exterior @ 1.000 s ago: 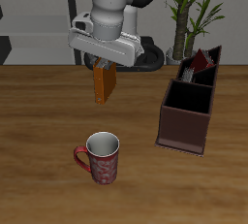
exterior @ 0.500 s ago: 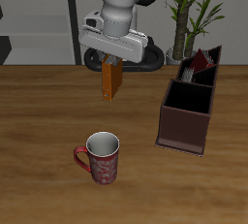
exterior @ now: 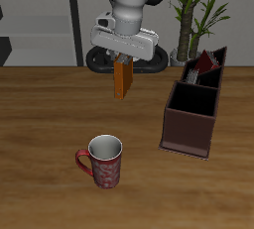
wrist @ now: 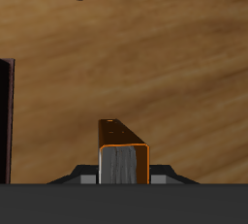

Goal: Place the striped book into the left desk caddy's front compartment and place the red book into the left desk caddy's left compartment and place the orange book into the left desk caddy's back compartment

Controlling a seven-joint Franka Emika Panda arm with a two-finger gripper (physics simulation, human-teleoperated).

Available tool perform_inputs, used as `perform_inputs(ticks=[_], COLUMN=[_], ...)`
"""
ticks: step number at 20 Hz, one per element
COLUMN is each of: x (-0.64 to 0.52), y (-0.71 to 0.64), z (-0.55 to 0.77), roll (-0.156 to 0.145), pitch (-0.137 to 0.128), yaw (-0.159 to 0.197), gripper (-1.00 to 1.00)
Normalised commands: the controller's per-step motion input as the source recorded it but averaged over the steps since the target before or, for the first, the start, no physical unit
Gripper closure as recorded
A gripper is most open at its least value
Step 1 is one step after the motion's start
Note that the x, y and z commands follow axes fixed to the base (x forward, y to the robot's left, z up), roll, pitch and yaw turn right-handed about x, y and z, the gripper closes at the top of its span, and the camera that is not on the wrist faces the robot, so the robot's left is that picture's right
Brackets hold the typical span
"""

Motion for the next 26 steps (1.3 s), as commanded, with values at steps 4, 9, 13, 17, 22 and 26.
perform_inputs(ticks=[4,9,13,17,22,26], x=[-0.33,-0.22,-0.09,-0.04,-0.05,-0.04], y=[0.35,0.35,0.13,0.15,0.26,0.44], z=[-0.01,0.08,0.04,0.11,0.11,0.27], roll=[0.01,0.031,0.022,0.006,0.039,0.054], pitch=[-0.033,-0.011,0.016,-0.002,-0.002,-0.004], yaw=[-0.005,-0.056,-0.063,-0.045,-0.002,-0.001], gripper=[1.0,1.0,1.0,1.0,1.0,1.0])
